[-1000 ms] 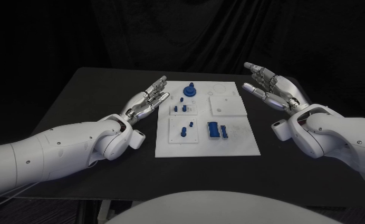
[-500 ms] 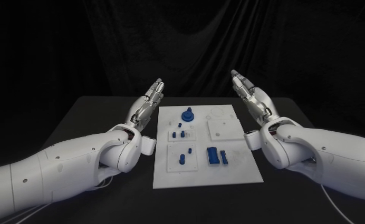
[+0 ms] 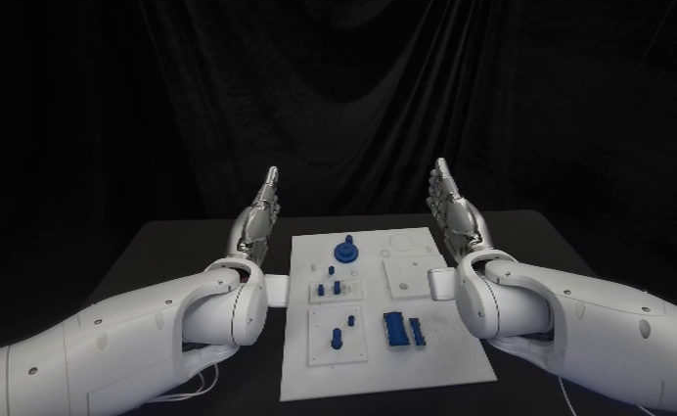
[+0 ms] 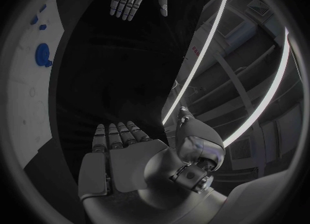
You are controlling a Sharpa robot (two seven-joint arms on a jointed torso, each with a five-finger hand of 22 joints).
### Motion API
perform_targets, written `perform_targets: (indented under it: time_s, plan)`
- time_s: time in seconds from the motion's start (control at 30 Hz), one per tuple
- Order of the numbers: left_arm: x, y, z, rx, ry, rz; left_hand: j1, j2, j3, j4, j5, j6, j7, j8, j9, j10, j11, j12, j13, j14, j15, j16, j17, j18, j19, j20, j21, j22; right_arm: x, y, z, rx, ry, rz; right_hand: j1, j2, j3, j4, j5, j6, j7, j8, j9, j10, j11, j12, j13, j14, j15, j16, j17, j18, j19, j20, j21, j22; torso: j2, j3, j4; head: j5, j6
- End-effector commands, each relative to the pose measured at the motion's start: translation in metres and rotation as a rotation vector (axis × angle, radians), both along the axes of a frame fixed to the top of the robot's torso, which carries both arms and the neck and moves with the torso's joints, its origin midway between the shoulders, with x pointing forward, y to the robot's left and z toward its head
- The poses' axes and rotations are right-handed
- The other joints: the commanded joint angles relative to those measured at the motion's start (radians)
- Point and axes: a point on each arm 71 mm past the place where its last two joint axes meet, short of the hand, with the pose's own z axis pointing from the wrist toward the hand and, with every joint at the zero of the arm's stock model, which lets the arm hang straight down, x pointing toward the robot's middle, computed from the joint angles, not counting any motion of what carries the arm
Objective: Assemble the parts on the task board
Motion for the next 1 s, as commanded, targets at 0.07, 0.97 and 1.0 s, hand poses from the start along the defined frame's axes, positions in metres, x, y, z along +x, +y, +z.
perform_targets:
  time_s: [0.07, 0.97, 1.0]
  plan:
    - [0.0004, 0.0019, -0.0002, 0.001, 0.026, 0.045, -0.113, -0.01, 0.007, -0.033, -0.043, 0.0, 0.007, -0.006, -0.001, -0.002, -0.005, -0.006, -0.001, 0.003, -0.007, -0.004, -0.001, -0.029, 0.001, -0.009, -0.003, -0.001, 0.0001, -0.0043, -0.004, 0.007, 0.049, -0.054, -0.106, -0.002, 0.005, -0.022, -0.023, -0.01, -0.003, -0.027, -0.001, -0.002, -0.009, -0.013, -0.001, -0.001, -0.012, -0.007, -0.001, -0.015, 0.0, -0.034, -0.006, -0.001, 0.001, 0.002, 0.0, 0.0, 0.001]
    - [0.0004, 0.0019, -0.0002, 0.001, 0.026, 0.045, -0.319, -0.01, 0.007, -0.033, -0.12, 0.0, 0.007, -0.006, -0.001, -0.002, -0.005, -0.006, -0.001, 0.003, -0.007, -0.004, -0.001, -0.029, 0.001, -0.009, -0.003, -0.001, 0.0001, -0.0043, -0.004, 0.007, 0.049, -0.054, -0.3, -0.002, 0.005, -0.022, -0.023, -0.01, -0.003, -0.027, -0.001, -0.002, -0.009, -0.013, -0.001, -0.001, -0.012, -0.007, -0.001, -0.015, 0.0, -0.034, -0.006, -0.001, 0.001, 0.002, 0.0, 0.0, 0.001]
    - [0.0004, 0.0019, -0.0002, 0.001, 0.026, 0.045, -0.319, -0.01, 0.007, -0.033, -0.12, 0.0, 0.007, -0.006, -0.001, -0.002, -0.005, -0.006, -0.001, 0.003, -0.007, -0.004, -0.001, -0.029, 0.001, -0.009, -0.003, -0.001, 0.0001, -0.0043, -0.004, 0.007, 0.049, -0.054, -0.3, -0.002, 0.005, -0.022, -0.023, -0.01, -0.003, -0.027, -0.001, -0.002, -0.009, -0.013, -0.001, -0.001, -0.012, -0.007, -0.001, -0.015, 0.0, -0.034, -0.006, -0.001, 0.001, 0.002, 0.0, 0.0, 0.001]
